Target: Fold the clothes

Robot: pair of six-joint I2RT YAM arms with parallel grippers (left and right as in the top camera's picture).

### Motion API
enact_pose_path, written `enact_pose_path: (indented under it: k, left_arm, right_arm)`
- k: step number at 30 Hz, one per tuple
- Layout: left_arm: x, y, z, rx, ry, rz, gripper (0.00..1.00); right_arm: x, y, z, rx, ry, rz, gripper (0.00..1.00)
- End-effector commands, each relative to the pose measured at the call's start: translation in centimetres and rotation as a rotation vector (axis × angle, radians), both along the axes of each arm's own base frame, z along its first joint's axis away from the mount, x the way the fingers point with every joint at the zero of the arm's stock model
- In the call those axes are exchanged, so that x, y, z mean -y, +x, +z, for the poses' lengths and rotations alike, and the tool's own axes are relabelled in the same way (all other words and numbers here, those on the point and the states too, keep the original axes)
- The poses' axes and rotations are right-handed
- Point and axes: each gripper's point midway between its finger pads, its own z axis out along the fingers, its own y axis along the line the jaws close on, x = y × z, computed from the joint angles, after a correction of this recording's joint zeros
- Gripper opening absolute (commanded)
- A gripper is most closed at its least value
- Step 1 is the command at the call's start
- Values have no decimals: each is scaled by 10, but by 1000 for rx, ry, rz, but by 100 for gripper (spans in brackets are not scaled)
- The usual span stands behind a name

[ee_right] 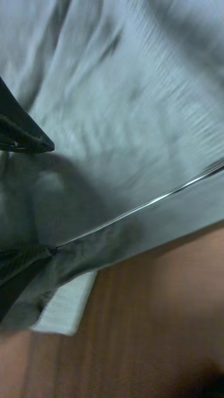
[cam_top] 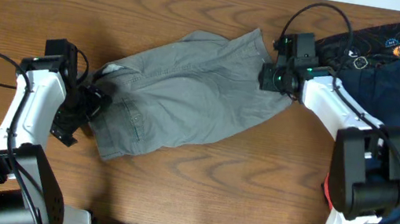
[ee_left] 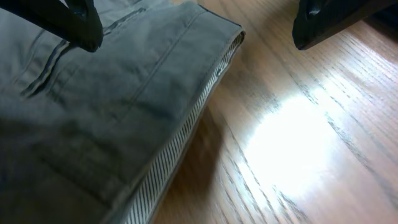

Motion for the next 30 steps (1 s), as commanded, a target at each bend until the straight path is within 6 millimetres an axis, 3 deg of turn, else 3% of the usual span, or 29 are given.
enact_pose_path:
  k: [1,5,7,11,14,17,20,26,30]
  left_arm:
    - [7,5,2,40,-54,-103,98]
    - [15,16,6,109,-108,-199,98]
    - [15,16,5,113,-106,-243,98]
    - [17,14,1,113,-115,-293,98]
    - [24,11,-5,121,-148,-334,98]
    - [31,14,-11,156,-184,-365,98]
    - [41,23,-15,237,-231,-424,98]
    - [68,32,-29,336,-305,-488,98]
    - [88,35,-38,351,-321,-551,98]
  right_arm:
    - [4,-12,-36,-80,-60,20,50]
    - [22,-23,-47,-141,-121,-15,47]
    - [45,-33,-48,-181,-210,-98,43]
    - [99,-59,-35,-258,-388,-354,44]
    - [109,-65,-23,-270,-396,-391,45]
    - [107,-65,-6,-247,-369,-394,49]
    - [95,-60,17,-202,-299,-372,60]
    - [60,-56,67,-92,-164,-216,64]
    - [37,-59,86,-54,-102,-96,64]
